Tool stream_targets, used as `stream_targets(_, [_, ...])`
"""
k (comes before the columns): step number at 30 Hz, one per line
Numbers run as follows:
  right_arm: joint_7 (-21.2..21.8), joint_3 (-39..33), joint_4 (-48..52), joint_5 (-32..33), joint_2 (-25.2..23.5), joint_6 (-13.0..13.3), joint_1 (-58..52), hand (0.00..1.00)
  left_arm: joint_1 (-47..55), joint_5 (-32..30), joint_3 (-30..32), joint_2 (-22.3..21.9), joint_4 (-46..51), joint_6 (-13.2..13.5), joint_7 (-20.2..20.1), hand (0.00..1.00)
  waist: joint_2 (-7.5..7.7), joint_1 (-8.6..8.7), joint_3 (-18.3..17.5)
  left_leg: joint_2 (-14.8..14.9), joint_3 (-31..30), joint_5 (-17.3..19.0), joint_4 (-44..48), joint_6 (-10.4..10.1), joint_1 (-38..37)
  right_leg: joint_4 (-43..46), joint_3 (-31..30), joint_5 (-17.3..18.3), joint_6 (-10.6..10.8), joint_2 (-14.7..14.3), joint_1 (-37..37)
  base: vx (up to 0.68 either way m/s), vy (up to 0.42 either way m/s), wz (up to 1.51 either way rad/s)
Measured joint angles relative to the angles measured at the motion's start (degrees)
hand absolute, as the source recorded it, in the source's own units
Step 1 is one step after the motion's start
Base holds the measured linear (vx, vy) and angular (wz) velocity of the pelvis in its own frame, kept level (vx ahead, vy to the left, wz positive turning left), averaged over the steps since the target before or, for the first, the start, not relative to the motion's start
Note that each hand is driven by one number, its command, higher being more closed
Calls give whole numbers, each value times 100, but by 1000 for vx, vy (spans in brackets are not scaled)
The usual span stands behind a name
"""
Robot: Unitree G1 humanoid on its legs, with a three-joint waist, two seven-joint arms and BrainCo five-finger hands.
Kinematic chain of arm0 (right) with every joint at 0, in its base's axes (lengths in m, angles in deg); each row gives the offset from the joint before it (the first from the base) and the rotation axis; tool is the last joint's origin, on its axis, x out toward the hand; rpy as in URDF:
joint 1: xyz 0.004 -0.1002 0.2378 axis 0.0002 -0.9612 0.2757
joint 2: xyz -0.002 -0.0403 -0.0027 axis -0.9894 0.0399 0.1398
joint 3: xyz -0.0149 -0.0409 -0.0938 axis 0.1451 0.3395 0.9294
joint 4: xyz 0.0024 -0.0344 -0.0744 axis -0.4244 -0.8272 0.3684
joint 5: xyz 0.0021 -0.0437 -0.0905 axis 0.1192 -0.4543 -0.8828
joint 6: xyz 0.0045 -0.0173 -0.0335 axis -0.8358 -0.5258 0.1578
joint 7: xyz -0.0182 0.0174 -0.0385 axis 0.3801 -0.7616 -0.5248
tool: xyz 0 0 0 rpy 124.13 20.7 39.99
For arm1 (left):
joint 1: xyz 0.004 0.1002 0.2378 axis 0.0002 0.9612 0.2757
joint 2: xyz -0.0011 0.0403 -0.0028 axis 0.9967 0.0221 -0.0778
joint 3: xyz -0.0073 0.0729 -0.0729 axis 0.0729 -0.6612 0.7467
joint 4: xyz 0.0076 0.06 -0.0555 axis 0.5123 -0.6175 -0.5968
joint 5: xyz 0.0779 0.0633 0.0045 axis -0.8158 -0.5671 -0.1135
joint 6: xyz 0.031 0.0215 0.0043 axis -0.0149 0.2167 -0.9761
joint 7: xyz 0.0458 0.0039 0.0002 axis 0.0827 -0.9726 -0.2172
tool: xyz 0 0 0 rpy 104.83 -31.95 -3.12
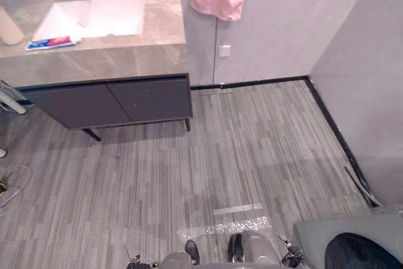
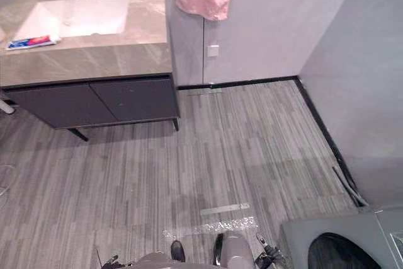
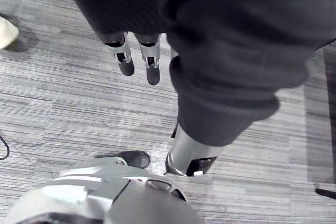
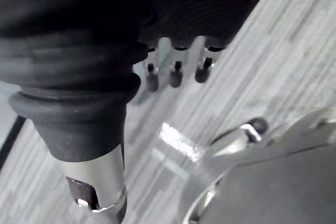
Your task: Organize washtable
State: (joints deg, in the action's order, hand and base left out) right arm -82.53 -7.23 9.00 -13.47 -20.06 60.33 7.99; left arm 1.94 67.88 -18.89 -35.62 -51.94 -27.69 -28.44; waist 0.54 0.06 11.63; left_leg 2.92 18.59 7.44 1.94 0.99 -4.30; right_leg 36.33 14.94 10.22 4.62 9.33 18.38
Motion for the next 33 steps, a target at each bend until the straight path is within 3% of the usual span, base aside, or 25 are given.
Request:
stream_targets(3, [-49,16,15,118,16,61,9,0,-165,8,2,20,-1,10,90,0,-100,0,57,461,-5,231,112,-312,0,-1272,474,-193,121,86,196,232,-80,-19])
stream_targets(5, [-119,-10,-36,110,7,43,-76,0,-342,-6,54,12,-3,14,121,0,2,31,94,570,-7,396,45,-641,-231,-2536,697,-823,169,275,232,354,-162,1])
stream_targets(7, [-119,-30,-38,110,-37,24,-219,0,-437,-36,259,-12,1,19,121,0,85,76,100,591,-26,624,45,-880,-496,-2405,675,-906,78,499,324,490,-329,19])
stream_targets(8, [-113,-99,-43,110,-66,18,-319,0,-435,-44,392,-56,18,24,124,0,52,91,90,711,-64,779,57,-1014,-669,-1850,513,-1021,-128,536,490,609,-456,32])
stream_targets(9, [-112,-204,-45,106,-65,5,-353,0,-435,-44,470,-95,33,27,123,0,-23,137,54,843,-72,830,58,-1083,-724,-1458,498,-1054,-214,475,608,625,-405,44])
stream_targets(10, [-111,-360,-77,105,-34,-12,-417,0,-386,-42,729,-230,40,25,117,0,-290,238,-58,1254,-93,852,272,-1285,-822,-924,634,-695,-281,224,607,823,-497,4])
stream_targets(11, [-118,-545,-116,102,-42,-23,-318,0,-327,-38,1015,-332,64,25,104,0,-375,179,-94,1672,53,749,1156,-1208,-531,-679,669,-441,-513,-6,565,727,-428,-17])
stream_targets(12, [-118,-533,-150,74,-16,-34,-305,0,-307,-30,1124,-374,59,5,99,0,-369,160,-101,1842,41,594,1720,-1015,-359,-638,685,-324,-590,-106,466,596,-373,-49])
stream_targets(13, [-104,-496,-148,36,-21,-42,-321,0,-265,-15,1144,-449,57,-20,87,0,-368,125,-101,2058,24,205,2593,-415,-94,-729,687,-201,-703,-269,234,585,-351,-39])
stream_targets(14, [-117,-337,-194,-26,52,-39,-330,0,-225,38,1132,-437,149,-15,67,0,-370,48,-95,2301,-133,229,3721,-340,290,-1109,629,-161,-768,-522,-249,719,-378,-45])
stream_targets(15, [-109,-121,-191,-25,124,-38,-337,0,-213,124,1068,-401,177,-7,63,0,-316,12,-74,2303,-286,305,4537,-426,573,-1561,545,-162,-768,-670,-811,810,-396,-36])
stream_targets(16, [-110,-41,-181,-25,147,-35,-328,0,-213,159,1046,-378,189,1,64,0,-278,4,-69,2268,-288,356,4767,-448,663,-1749,522,-162,-769,-711,-1062,779,-330,-25])
stream_targets(17, [-110,180,-180,-17,199,-3,-224,0,-213,279,981,-318,255,36,9,0,-118,-52,-32,2043,-238,511,5175,-436,1016,-2248,400,-162,-769,-739,-1773,733,-247,-19])
stream_targets(20, [-98,303,-172,-10,270,51,177,0,-212,443,842,-316,300,147,-44,0,-105,-123,-40,1626,-68,803,4975,-444,1915,-2659,181,-162,-768,-725,-2474,545,-58,-30])
stream_targets(22, [-87,457,-107,-8,231,87,400,0,-207,511,788,-297,286,149,-36,0,-91,-185,-32,1234,-48,792,4088,-448,2394,-2785,92,-146,-742,-648,-2817,541,99,-46])
stream_targets(23, [-82,484,16,-12,211,147,377,0,-199,559,705,-279,281,145,-30,0,-54,-268,-16,854,-111,598,3045,-566,2540,-2819,92,-30,-551,-526,-3062,471,154,-40])
stream_targets(24, [-82,490,52,-13,218,176,352,0,-151,579,628,-281,276,144,-30,0,-76,-292,-25,670,-189,331,2405,-591,2572,-2871,96,31,-458,-514,-3206,611,240,-47])
stream_targets(25, [-85,500,61,-15,243,202,281,0,-16,630,516,-310,244,145,-33,0,-176,-385,-61,465,-500,-689,1429,-399,2547,-3050,47,170,-291,-556,-3505,617,223,-34])
stream_targets(26, [-97,593,0,-17,98,169,232,0,9,662,451,-235,223,132,-35,0,-12,-463,-86,192,-529,-901,1486,34,2485,-3244,80,228,-268,-375,-3737,601,196,-9])
stream_targets(27, [-101,711,-6,-24,57,163,211,0,-4,663,436,-198,243,139,-31,0,119,-415,-163,141,-549,-843,1569,43,2591,-3300,91,95,-364,-361,-3704,539,167,27])
stream_targets(29, [-97,729,-105,-119,6,121,292,0,-102,662,494,-132,209,139,-39,0,141,-411,-91,148,-521,-634,2166,415,2790,-3285,-258,-569,-88,-331,-3748,513,204,38])
stream_targets(30, [-94,728,-115,-126,2,108,301,0,-96,662,596,-152,168,132,-38,0,144,-424,-92,155,-450,-594,2205,475,2708,-3198,-366,-736,-24,-330,-3753,489,205,-6])
stream_targets(32, [-75,678,-149,-237,-38,96,302,0,127,660,934,-205,175,100,-39,0,253,-587,-152,96,-129,-394,2183,571,2193,-2304,-818,-1105,63,-66,-3544,399,163,-43])
stream_targets(33, [-70,655,-179,-248,-34,101,300,0,213,654,962,-210,170,85,-38,0,258,-569,-198,68,-98,-274,2186,547,2083,-1923,-861,-1115,90,3,-3416,342,128,-40])
